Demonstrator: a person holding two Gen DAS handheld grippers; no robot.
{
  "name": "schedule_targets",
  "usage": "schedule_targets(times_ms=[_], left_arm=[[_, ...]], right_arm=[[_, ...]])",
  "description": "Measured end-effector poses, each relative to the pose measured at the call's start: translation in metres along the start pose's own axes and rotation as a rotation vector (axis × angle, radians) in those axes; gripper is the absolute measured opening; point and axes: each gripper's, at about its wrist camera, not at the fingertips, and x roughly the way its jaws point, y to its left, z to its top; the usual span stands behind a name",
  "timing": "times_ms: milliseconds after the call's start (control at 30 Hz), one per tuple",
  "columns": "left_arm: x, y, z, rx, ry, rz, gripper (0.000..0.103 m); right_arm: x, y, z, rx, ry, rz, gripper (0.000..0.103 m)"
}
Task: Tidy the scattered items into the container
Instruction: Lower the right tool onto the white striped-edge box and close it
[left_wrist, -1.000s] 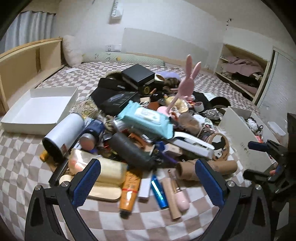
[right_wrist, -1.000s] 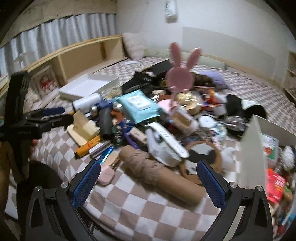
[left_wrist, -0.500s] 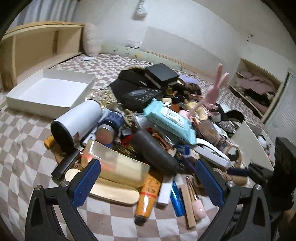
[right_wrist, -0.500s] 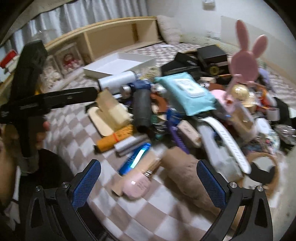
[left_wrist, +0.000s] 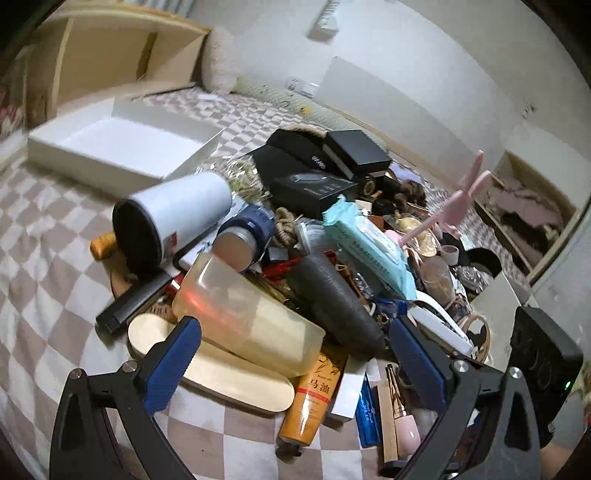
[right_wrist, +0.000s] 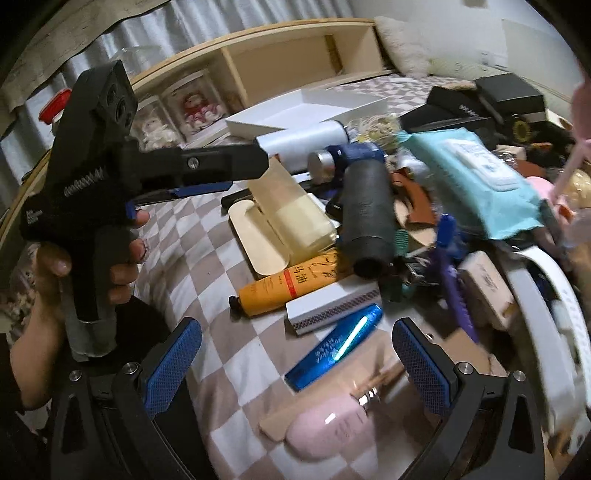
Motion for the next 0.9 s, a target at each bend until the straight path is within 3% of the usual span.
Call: schedule_targets(times_ms=[100, 433, 633, 767, 900], left_arm=[[0.000, 0.007, 0.001, -0.039, 0.004, -0.009, 0.103], [-0.002, 0.014, 0.002, -0.086, -0.001, -0.040, 0.103], [0.000, 0.014, 0.001, -0.084, 0.003, -0.041, 0.103], [0.000, 0.019, 0.001, -0.104, 0.001, -0.050, 0.103], [-0.001, 0.018, 0.001, -0.102, -0.001, -0.055, 0.103]], right_arm=[[0.008, -0.003, 0.007, -0.024, 0.004, 0.006, 0.103], [0.028, 0.007, 0.026, -0.095, 0.089, 0.212, 0.103], [0.046, 0.004, 0.050, -0.119, 0.096, 0.129, 0.103], [0.047, -0.006, 0.062, -0.086, 0.065, 0.159, 0.101], [0.048, -0.001, 0.053, -0.116, 0.091, 0.122, 0.101]])
